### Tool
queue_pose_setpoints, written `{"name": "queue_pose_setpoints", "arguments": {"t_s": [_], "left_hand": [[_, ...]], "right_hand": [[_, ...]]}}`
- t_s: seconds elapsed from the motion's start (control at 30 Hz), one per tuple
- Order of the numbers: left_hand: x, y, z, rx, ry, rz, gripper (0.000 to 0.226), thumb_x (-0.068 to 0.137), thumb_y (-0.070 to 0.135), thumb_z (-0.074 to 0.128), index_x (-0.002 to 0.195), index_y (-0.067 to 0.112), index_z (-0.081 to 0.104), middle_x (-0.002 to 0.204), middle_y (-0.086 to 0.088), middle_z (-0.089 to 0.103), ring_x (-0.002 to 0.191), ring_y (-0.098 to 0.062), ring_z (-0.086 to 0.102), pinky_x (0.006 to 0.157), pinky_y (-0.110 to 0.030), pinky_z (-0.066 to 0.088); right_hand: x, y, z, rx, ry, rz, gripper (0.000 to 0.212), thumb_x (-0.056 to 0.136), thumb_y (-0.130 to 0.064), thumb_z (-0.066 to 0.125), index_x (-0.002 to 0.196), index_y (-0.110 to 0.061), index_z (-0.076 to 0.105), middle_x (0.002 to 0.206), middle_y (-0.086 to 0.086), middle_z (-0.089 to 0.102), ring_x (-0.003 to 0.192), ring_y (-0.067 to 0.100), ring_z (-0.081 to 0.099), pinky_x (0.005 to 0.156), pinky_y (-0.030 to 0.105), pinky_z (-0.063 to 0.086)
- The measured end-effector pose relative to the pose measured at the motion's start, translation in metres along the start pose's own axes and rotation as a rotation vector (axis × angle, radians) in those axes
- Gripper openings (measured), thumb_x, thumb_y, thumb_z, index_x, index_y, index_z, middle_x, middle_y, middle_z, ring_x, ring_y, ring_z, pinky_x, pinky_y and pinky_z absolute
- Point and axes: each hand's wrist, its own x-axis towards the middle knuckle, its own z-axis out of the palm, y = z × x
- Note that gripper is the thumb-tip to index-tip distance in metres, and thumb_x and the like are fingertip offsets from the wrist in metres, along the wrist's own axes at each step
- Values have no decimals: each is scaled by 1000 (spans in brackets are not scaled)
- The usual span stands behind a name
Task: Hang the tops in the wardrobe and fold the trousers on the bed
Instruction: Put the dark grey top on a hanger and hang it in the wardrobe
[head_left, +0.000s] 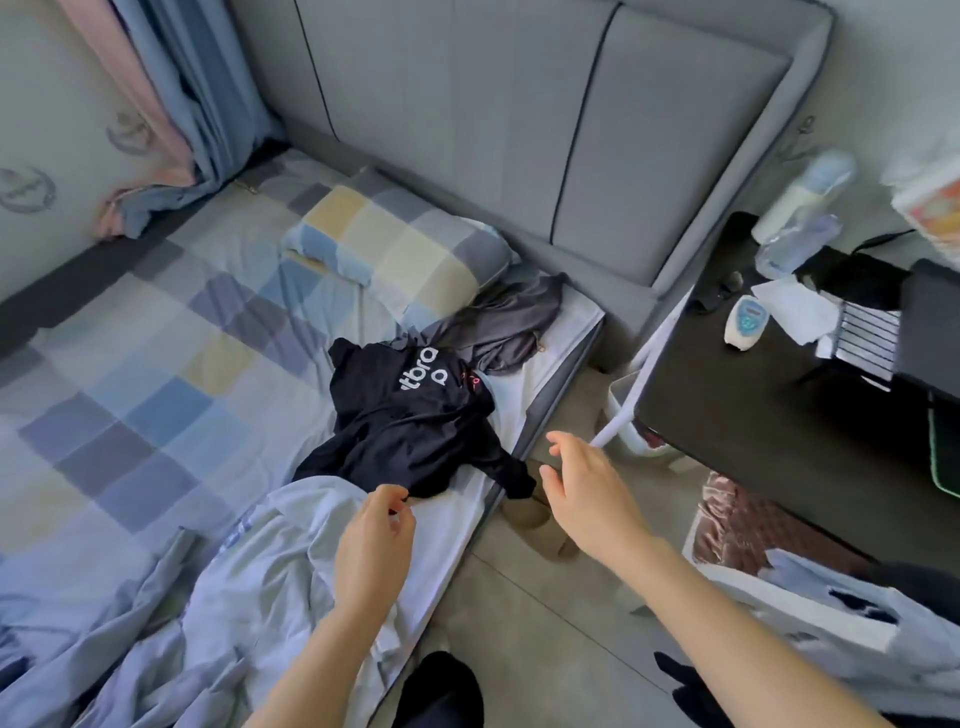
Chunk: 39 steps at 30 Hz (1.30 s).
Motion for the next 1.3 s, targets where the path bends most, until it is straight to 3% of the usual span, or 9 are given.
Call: {"name": "queue_pose_setpoints", "arguments": {"t_s": [0.27, 0.37, 0.53, 0.7, 0.87, 0.93, 1.03, 1.17, 1.3], "left_hand": [[167, 18, 52, 157, -184, 93, 18, 99, 24, 48, 113, 17, 57, 103, 8, 54, 89, -16, 54, 72, -30, 42], [236, 29, 97, 204, -267, 87, 23, 99, 26, 49, 120, 18, 55, 113, 4, 55, 101, -17, 54, 80, -32, 47], [344, 42, 190, 272, -334, 89, 30, 98, 29, 51, 124, 16, 55, 124, 0, 54, 117, -22, 48, 94, -38, 46], [429, 44, 290, 326, -405, 116, 28, 96, 26, 49, 117, 12, 60, 125, -1, 53, 121, -26, 44, 94, -40, 45], [474, 35, 356, 471, -496, 139, 36, 99, 31, 43, 126, 15, 59, 149, -6, 36, 134, -28, 31, 100, -41, 39], [485, 32, 371, 520, -521, 124, 37, 100, 34, 42, 129, 16, 56, 158, -9, 20, 139, -32, 22, 103, -43, 35], [497, 25, 388, 554, -525, 90, 45, 100, 37, 42, 140, 18, 44, 163, -10, 6, 143, -35, 15, 109, -45, 28], [501, 15, 400, 545, -440, 42, 50, 98, 36, 46, 140, 10, 39, 159, -4, 21, 140, -32, 25, 110, -45, 28], [488, 17, 383, 226, -214, 26, 25, 94, 21, 55, 112, 6, 62, 119, -7, 56, 114, -31, 54, 97, -41, 42]], "right_hand": [[167, 27, 40, 112, -134, 180, 33, 100, -23, 42, 129, -8, 44, 125, 6, 54, 113, 24, 51, 90, 34, 44], [248, 58, 62, 185, -175, 277, 30, 98, -23, 43, 123, -8, 46, 114, 8, 58, 104, 25, 56, 88, 41, 48], [385, 120, 106, 280, -192, 452, 31, 97, -19, 45, 123, -3, 50, 119, 14, 57, 110, 31, 52, 83, 32, 40], [504, 186, 160, 362, -133, 587, 27, 93, -18, 48, 67, -9, 52, 68, 12, 47, 70, 31, 48, 60, 37, 37], [575, 246, 216, 431, -138, 697, 16, 93, -15, 47, 87, -9, 61, 91, 12, 57, 96, 37, 55, 94, 47, 49], [588, 257, 230, 425, -165, 681, 29, 92, -7, 43, 110, -9, 66, 116, 11, 60, 109, 34, 55, 97, 43, 48], [596, 265, 242, 422, -177, 620, 41, 92, -4, 40, 123, -16, 64, 122, 7, 60, 98, 22, 53, 85, 28, 48], [595, 263, 246, 529, -182, 661, 42, 94, -1, 42, 134, -7, 54, 139, 10, 50, 126, 28, 47, 104, 30, 36], [575, 251, 231, 663, 5, 777, 14, 89, -8, 59, 97, 1, 66, 94, 12, 63, 92, 27, 57, 76, 30, 45]]}}
